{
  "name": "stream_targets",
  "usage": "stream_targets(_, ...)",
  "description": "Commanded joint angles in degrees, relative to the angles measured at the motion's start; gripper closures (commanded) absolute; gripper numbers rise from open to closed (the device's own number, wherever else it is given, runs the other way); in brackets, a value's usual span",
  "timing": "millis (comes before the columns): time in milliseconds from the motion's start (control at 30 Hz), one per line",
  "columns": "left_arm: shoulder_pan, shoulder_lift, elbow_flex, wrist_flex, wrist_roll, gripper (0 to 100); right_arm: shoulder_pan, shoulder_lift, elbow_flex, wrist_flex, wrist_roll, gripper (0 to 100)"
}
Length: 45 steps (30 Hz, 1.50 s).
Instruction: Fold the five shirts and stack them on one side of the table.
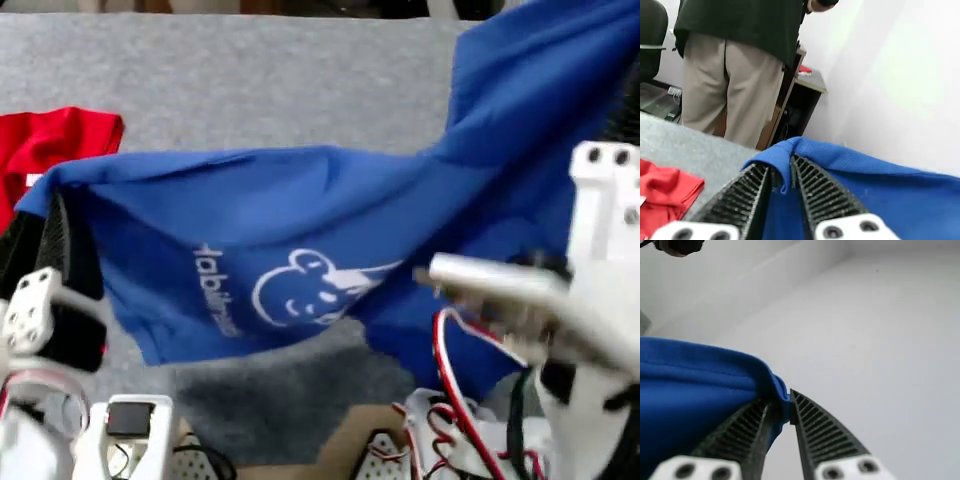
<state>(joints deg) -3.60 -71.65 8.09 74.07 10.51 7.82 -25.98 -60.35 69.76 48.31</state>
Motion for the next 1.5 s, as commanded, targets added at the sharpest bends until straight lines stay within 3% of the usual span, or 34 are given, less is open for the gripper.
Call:
stream_targets(0,-0.53,0.31,5.01,-1.05,-0.26,98,0.48,-0.4,3.91,2.64,-3.69,99.3)
stream_targets(167,2.81,0.48,18.99,-10.46,-2.99,98,0.4,-0.31,18.59,-2.11,-8.79,99.3)
stream_targets(367,2.99,8.66,35.34,-32.53,-7.47,98,-2.59,-0.31,40.4,-19.87,-10.2,99.3)
stream_targets(500,0.09,22.64,35.52,-46.33,-7.65,98,-4.79,0.48,53.14,-34.29,-9.93,99.3)
stream_targets(600,-2.81,35.82,27.16,-50.37,-7.56,98,-5.23,3.65,57.8,-42.73,-9.41,99.3)
stream_targets(800,-6.33,60.97,1.85,-49.49,-5.71,98,-5.49,13.49,58.07,-50.9,-9.85,99.3)
stream_targets(1133,-4.31,89.63,-40.44,-32.35,-2.2,98,-5.76,30.55,58.07,-68.4,-9.93,99.3)
stream_targets(1367,-4.04,104.66,-53.01,-24.09,-2.29,98,-5.41,33.19,58.07,-68.48,-13.71,99.3)
stream_targets(1467,-4.31,107.82,-56.09,-19.34,-2.2,98,-4.62,31.78,55.69,-61.71,-16.7,99.3)
